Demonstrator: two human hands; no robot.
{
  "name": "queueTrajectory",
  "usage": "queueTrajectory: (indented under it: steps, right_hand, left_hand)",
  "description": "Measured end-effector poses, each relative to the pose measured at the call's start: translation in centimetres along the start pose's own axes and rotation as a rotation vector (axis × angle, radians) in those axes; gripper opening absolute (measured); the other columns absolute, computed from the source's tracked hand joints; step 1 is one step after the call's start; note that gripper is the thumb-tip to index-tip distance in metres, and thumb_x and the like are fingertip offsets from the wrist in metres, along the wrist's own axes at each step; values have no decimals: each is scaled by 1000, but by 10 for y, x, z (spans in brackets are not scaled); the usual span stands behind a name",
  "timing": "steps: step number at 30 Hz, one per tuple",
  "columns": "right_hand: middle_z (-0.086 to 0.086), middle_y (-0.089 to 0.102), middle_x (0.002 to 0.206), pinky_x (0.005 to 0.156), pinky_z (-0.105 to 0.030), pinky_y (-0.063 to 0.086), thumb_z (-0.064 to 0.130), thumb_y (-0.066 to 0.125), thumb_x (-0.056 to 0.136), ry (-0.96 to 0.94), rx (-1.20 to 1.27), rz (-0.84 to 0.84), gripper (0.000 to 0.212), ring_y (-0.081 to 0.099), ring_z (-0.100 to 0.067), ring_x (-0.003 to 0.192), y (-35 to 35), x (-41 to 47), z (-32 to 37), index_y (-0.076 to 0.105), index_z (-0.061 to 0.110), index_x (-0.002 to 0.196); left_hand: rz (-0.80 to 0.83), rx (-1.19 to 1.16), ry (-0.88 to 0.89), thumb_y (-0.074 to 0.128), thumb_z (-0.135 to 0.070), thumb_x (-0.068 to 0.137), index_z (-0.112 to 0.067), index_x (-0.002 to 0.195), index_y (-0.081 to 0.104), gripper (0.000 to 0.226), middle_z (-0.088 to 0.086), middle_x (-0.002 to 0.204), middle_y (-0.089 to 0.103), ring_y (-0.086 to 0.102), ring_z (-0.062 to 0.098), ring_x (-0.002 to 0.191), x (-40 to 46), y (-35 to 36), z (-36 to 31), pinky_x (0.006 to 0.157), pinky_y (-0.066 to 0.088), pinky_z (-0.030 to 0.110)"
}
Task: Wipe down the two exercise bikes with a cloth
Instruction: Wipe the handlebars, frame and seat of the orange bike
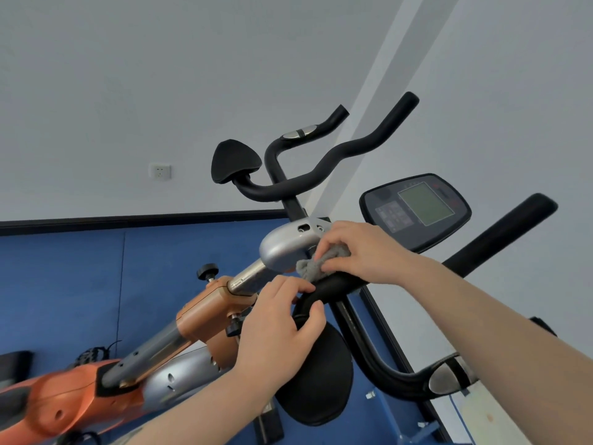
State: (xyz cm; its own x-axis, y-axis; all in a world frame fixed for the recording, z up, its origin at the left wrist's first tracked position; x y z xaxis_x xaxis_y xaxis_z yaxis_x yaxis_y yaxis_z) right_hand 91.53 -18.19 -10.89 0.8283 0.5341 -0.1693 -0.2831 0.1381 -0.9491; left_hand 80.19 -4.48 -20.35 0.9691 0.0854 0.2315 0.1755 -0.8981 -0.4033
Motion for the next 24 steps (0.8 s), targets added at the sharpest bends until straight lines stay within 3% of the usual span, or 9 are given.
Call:
queueTrajectory:
  steps: [4,6,9,13,18,20,24]
  right_hand:
    - [9,55,97,76,-28,37,36,69,85,50,-26,-181,10,53,-9,87,13,10,9,68,34,95]
    - [13,54,93,71,-26,36,39,69,83,18,-89,-73,10,54,-6,85,9,6,4,64,40,92]
    - [17,61,98,77,-24,41,39,69,84,17,-44,95,10,55,0,91,-5,5,-3,64,42,92]
    - [10,56,102,77,-27,39,33,64,90,58,-12,-162,13,54,-8,92,11,8,-1,64,30,103]
    - [15,51,101,74,-30,42,29,61,91,1,-24,-130,10,55,-8,83,10,-14,1,60,34,100]
    - [18,51,104,74,-24,45,21,64,90,-64,47,-245,14,55,-3,86,8,-32,4,64,31,98]
    - [13,53,105,65,-17,49,8,69,88,-169,36,-684,19,59,1,85,19,-82,11,71,21,101]
  left_hand:
    - [-4,-9,-5,51,-50,83,-43,101,57,20,-28,101,51,50,-5,100,-1,0,1,67,35,9]
    - [-3,-6,-7,51,-49,83,-41,102,58,21,-27,102,51,50,-5,99,-1,0,1,67,35,10]
    - [5,4,-5,50,-51,83,-42,102,58,23,-29,101,49,49,-7,98,0,0,0,68,35,10]
    - [-8,-10,-10,51,-50,83,-43,100,57,20,-31,103,48,50,-6,94,-1,0,1,65,33,11]
    - [-12,-27,-3,52,-50,82,-46,98,55,17,-31,104,50,52,-7,90,0,2,-1,64,34,12]
    - [-19,-36,-8,52,-50,81,-44,97,56,18,-29,102,52,53,-5,96,0,1,1,67,36,13]
    - [-30,-17,3,52,-50,82,-46,96,56,15,-30,102,53,52,-7,102,-1,1,1,71,37,11]
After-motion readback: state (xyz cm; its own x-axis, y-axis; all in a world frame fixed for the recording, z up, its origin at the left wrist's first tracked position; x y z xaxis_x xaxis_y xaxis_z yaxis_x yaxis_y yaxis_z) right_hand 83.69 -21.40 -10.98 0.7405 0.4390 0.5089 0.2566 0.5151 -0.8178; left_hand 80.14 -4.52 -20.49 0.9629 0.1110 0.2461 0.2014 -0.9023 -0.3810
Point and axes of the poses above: each hand's wrist, its own x-axis towards the middle knuckle, its own y-axis out of the palm, z = x × y, the point moved 2 cm from there along x, towards the middle knuckle
